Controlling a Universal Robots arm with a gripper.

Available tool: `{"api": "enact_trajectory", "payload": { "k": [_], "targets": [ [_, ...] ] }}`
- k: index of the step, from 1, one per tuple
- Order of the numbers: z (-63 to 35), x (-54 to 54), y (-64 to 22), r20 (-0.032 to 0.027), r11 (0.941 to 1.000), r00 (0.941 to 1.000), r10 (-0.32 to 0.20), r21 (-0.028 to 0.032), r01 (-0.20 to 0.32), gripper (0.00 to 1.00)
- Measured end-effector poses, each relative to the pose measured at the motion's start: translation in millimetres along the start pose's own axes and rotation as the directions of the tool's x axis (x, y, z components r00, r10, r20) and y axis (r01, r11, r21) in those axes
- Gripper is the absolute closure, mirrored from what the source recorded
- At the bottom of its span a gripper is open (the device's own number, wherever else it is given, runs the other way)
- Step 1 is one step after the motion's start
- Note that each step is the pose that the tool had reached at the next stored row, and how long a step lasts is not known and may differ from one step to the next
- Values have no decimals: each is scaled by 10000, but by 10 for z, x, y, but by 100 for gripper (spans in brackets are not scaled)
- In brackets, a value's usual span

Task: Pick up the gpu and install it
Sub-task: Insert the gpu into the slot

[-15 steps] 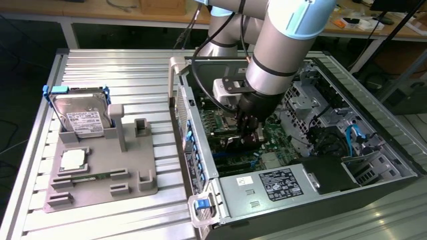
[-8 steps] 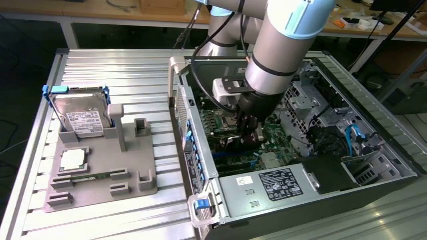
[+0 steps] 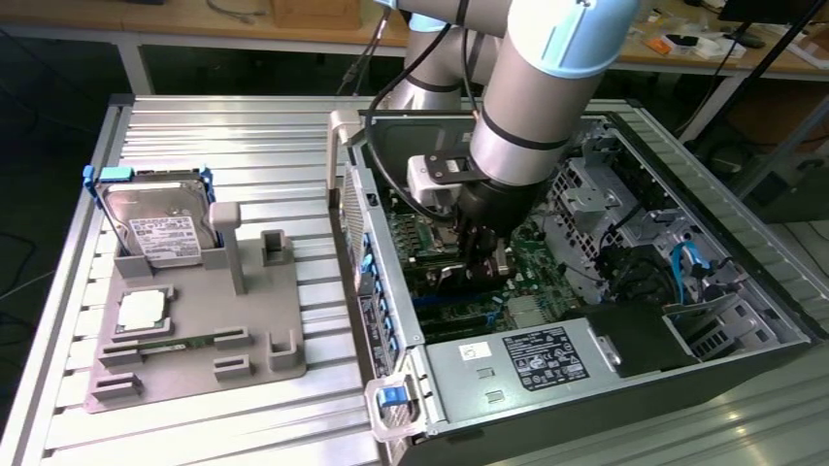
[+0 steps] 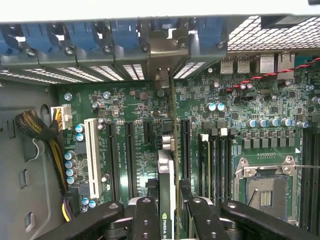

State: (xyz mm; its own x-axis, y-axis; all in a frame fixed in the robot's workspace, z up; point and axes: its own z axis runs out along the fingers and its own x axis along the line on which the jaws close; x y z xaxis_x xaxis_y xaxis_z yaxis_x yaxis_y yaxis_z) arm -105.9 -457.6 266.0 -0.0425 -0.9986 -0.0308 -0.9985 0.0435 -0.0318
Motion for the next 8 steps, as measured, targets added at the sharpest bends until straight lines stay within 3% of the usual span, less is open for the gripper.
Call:
{"api": "enact_trajectory", "payload": {
  "k": [8],
  "targets": [
    [28, 1, 2, 0, 10000, 10000, 1, 0, -1, 73]
  ]
}}
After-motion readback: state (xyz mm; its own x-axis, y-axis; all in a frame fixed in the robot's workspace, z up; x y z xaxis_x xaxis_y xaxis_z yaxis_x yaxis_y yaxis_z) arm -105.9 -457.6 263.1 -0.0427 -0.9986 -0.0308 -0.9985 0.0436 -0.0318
